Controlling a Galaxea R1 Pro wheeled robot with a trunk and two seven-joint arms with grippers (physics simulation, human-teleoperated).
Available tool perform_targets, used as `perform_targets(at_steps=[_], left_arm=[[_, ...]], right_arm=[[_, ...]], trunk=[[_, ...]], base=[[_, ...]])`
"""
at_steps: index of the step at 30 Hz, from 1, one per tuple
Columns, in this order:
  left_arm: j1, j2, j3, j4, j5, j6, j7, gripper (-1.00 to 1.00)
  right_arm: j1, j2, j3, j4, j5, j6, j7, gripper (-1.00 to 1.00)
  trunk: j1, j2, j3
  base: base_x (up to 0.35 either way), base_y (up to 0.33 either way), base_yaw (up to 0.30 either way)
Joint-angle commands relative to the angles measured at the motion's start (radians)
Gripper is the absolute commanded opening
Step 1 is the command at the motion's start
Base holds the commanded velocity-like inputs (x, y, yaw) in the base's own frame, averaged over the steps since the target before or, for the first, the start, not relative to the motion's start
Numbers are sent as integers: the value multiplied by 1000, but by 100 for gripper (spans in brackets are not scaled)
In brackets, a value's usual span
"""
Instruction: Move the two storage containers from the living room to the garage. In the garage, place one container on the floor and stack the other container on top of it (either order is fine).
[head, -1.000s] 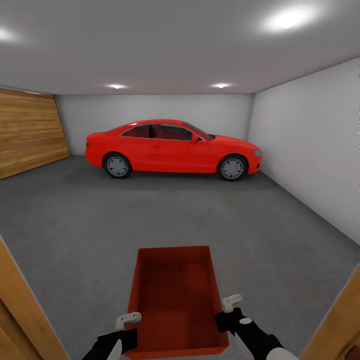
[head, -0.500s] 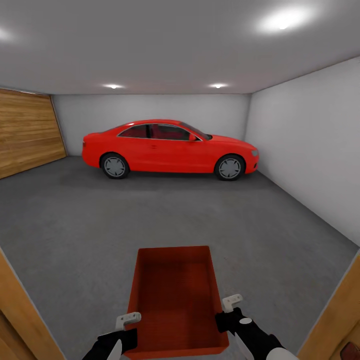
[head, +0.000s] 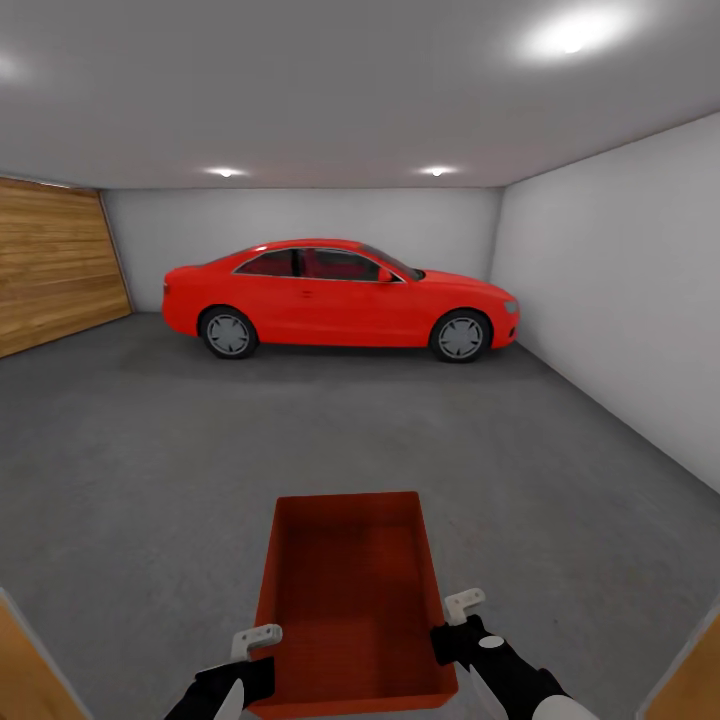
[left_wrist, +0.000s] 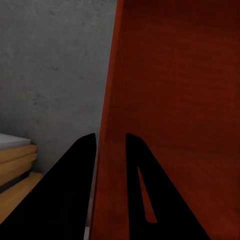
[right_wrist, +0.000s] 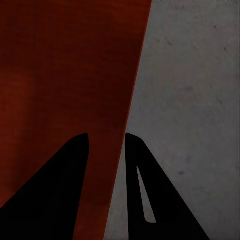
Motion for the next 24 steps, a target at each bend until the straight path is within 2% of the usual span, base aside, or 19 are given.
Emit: perform_targets(at_steps=[1,24], left_arm=[[1,-1,3,1,-15,8,12,-100],[1,-1,3,1,-15,8,12,-100]], right_arm=[[0,36,3,-5,-1,-6,35,-100],[0,36,2,-5,-1,-7,35,-100]], trunk=[[1,-1,0],[1,-1,0]], base=[[68,0,0],[5,23,0]])
